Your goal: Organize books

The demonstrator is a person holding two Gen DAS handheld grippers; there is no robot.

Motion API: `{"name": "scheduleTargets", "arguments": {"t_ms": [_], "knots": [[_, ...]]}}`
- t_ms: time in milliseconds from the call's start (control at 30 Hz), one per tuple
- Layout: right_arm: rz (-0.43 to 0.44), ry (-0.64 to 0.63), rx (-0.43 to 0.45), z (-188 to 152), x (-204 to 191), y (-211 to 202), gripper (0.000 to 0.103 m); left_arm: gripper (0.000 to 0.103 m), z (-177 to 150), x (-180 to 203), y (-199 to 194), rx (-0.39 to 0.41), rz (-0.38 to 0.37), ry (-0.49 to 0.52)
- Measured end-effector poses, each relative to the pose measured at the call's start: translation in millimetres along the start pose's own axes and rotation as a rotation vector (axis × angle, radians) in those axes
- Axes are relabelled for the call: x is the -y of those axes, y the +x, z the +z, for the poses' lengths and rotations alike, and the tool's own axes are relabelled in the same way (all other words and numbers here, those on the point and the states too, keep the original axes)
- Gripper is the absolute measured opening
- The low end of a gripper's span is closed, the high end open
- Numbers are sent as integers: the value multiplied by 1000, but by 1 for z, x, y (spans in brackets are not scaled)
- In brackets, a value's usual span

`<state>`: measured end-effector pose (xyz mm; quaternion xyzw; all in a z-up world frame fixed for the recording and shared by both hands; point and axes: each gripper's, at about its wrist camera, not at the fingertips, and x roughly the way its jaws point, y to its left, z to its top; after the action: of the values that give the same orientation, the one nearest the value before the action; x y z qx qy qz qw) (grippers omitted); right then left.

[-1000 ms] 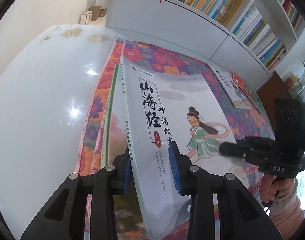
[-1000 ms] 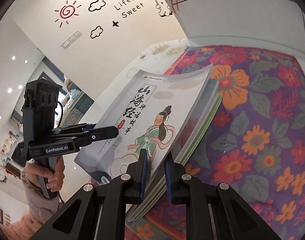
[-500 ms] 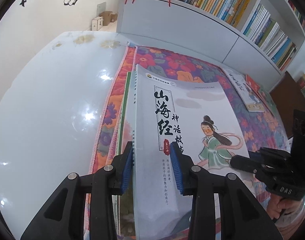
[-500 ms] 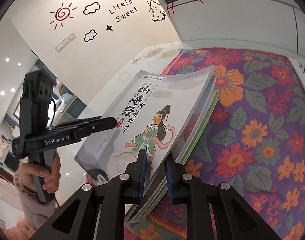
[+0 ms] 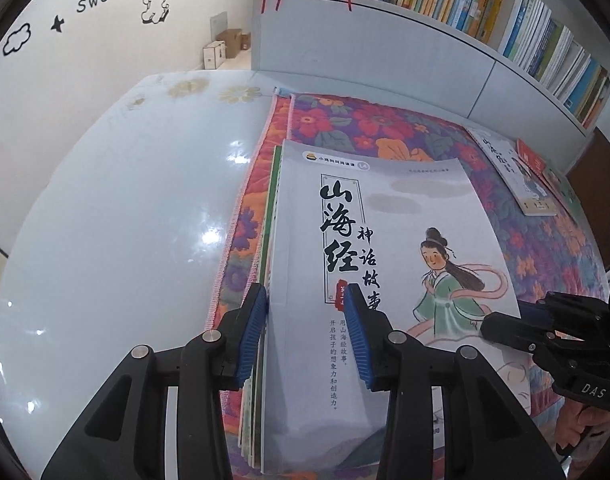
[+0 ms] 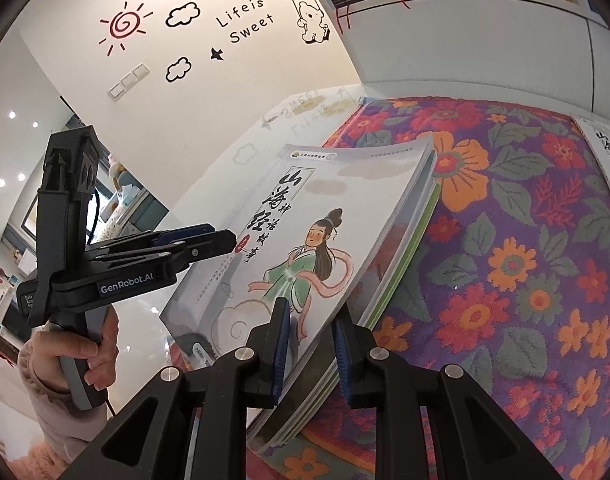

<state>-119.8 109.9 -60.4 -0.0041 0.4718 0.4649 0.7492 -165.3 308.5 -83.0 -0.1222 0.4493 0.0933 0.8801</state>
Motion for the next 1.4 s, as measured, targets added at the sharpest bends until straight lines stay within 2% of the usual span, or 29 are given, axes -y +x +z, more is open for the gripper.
{"name": "scheduleTargets", "arguments": {"t_ms": [167,267,333,433,500,700,933,1100,1300,1400], "knots": [[2,-1,-8,2,-1,3,21,38,0,1,-2,8,32,8],[17,-5,-22,5,-3,5,31,38,0,-2,-6,27,64,5],[58,24,-36,7,-1,7,45,38,-2,-5,-12,30,49,-18],[43,72,-74,11,2,3,48,38,-4,-6,-22,43,66,-12],[18,100,-80,9,6,-3,54,38,-6,-7,-28,52,73,-20],[46,165,-133,-7,21,-10,55,38,-10,8,-39,65,39,-27],[27,228,-128,-23,55,-42,55,38,-4,60,-43,73,-25,10],[-30,232,-73,-28,87,-87,55,40,3,108,-40,73,-76,36],[-105,284,15,-35,148,-151,55,40,20,182,-25,62,-159,64],[-138,354,54,-40,191,-178,55,40,28,223,-11,51,-197,88]]}}
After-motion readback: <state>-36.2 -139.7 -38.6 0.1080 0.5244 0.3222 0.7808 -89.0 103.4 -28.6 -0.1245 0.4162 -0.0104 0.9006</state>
